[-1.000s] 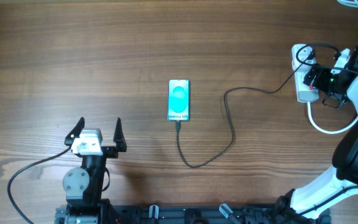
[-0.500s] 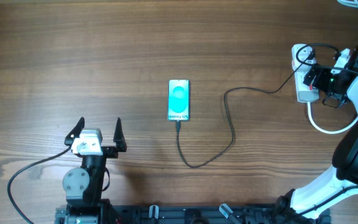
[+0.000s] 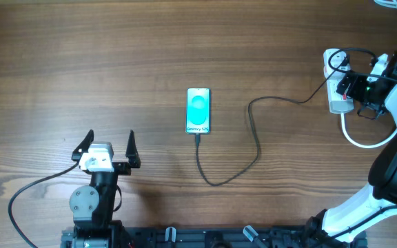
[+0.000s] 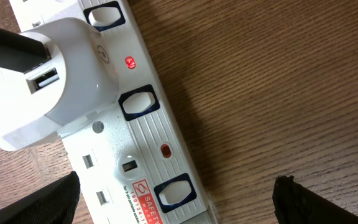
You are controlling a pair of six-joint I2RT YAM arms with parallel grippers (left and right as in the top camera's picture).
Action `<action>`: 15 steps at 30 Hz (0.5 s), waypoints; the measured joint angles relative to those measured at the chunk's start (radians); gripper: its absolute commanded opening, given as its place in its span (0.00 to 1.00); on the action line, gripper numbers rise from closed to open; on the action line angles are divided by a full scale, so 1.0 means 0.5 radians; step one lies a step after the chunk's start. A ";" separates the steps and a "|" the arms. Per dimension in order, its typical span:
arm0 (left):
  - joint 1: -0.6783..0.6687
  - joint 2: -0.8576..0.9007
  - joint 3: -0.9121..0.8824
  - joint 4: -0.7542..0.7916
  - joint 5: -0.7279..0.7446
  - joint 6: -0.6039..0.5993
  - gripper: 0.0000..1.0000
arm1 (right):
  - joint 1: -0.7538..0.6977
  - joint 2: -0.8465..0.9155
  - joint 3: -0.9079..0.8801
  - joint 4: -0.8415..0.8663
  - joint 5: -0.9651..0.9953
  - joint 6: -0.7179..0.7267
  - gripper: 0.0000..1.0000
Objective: Plug charger to phone and switch on socket
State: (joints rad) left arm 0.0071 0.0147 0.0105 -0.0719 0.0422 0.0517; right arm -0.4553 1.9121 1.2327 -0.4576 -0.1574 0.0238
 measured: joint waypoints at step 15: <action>0.000 -0.002 0.000 0.000 0.000 0.000 1.00 | 0.001 -0.856 -0.004 -0.002 -0.001 0.000 1.00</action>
State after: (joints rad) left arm 0.0071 0.0139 0.0105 -0.0719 0.0422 0.0517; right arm -0.4549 1.4841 1.2308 -0.4587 -0.1577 0.0238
